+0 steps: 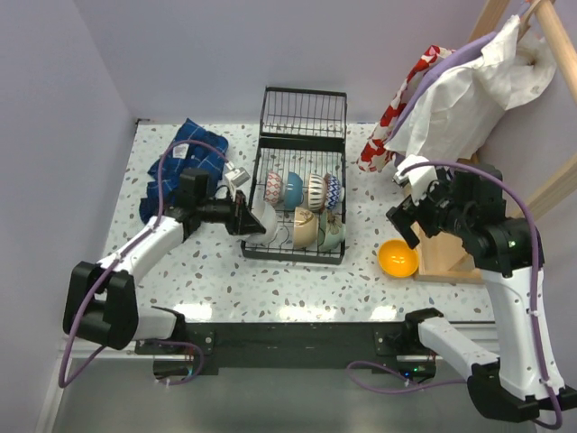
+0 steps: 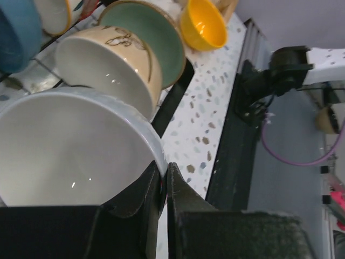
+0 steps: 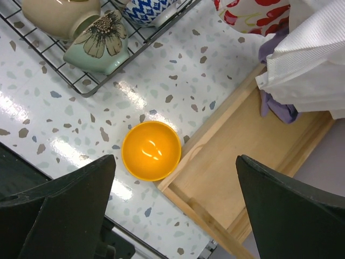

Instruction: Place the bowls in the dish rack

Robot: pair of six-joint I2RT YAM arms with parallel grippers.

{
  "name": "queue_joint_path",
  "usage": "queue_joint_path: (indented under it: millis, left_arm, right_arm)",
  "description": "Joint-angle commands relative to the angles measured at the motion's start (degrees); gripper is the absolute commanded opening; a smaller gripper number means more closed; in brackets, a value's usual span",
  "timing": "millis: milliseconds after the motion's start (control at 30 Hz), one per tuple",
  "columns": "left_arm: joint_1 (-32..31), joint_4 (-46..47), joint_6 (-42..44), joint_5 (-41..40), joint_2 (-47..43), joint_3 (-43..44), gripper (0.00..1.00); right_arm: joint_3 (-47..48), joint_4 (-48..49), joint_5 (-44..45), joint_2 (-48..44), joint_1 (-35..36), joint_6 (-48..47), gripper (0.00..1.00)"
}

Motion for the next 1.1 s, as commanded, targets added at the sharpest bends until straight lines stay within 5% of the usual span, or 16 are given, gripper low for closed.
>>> queue_joint_path:
  millis: [0,233,367,667,1067]
  left_arm:
    - [-0.16,32.75,-20.38,11.54,1.57,-3.34,0.0]
    - [-0.16,53.41,-37.29,11.81,11.5,-6.42,0.0]
    - [-0.16,77.26,-54.92,10.5,18.0,-10.11,0.0]
    - [-0.16,99.38,-73.76,2.77,27.23,-13.63,0.0]
    - [-0.42,99.76,-79.76,-4.98,33.66,-15.83,0.0]
  right_arm:
    - [2.3,-0.53,2.2,0.97,-0.21,-1.29,0.99]
    - [1.6,-0.53,2.73,3.26,-0.3,-1.12,0.99]
    - [1.77,-1.14,2.11,4.93,-0.3,-1.12,0.99]
    - [2.74,-3.6,2.99,6.07,-0.21,-1.38,0.99]
    - [3.09,-4.13,3.61,7.48,-0.3,-1.65,0.99]
